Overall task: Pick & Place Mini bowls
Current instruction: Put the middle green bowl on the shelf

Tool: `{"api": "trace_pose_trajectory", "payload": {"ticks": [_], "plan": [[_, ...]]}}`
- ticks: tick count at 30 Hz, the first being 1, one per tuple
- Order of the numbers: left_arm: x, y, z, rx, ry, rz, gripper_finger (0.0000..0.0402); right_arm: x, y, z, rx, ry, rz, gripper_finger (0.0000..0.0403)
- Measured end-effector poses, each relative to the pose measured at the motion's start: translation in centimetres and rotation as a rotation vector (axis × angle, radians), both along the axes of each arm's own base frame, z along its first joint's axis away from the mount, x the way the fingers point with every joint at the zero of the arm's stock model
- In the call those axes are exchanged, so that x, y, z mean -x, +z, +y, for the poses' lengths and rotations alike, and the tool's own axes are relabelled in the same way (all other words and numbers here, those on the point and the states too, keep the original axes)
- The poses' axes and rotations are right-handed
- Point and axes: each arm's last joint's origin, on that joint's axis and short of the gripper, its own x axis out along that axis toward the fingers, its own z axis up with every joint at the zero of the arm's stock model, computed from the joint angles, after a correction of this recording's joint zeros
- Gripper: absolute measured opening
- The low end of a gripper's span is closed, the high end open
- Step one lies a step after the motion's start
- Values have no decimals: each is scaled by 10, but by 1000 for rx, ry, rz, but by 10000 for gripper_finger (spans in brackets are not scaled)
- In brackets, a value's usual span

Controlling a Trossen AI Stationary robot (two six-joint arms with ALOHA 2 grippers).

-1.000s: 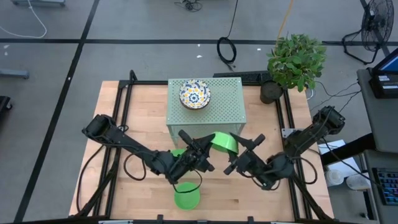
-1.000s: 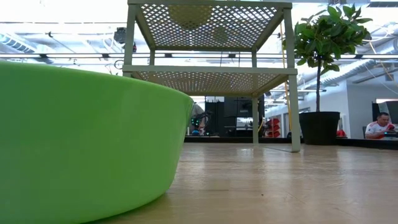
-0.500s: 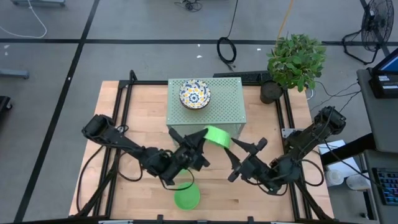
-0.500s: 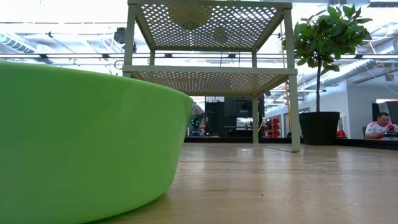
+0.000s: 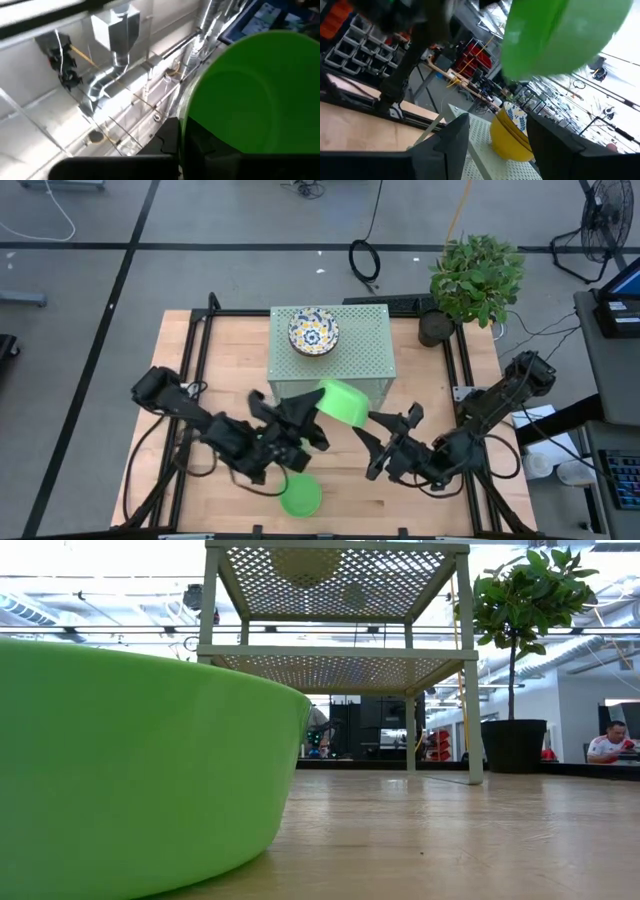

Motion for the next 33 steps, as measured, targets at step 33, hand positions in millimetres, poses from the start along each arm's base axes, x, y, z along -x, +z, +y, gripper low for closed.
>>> {"api": "trace_pose_trajectory", "payload": {"ticks": [33], "plan": [[-19,44,40,530,264,208,3,-3,-11,-4,2,-145,132,183]]}}
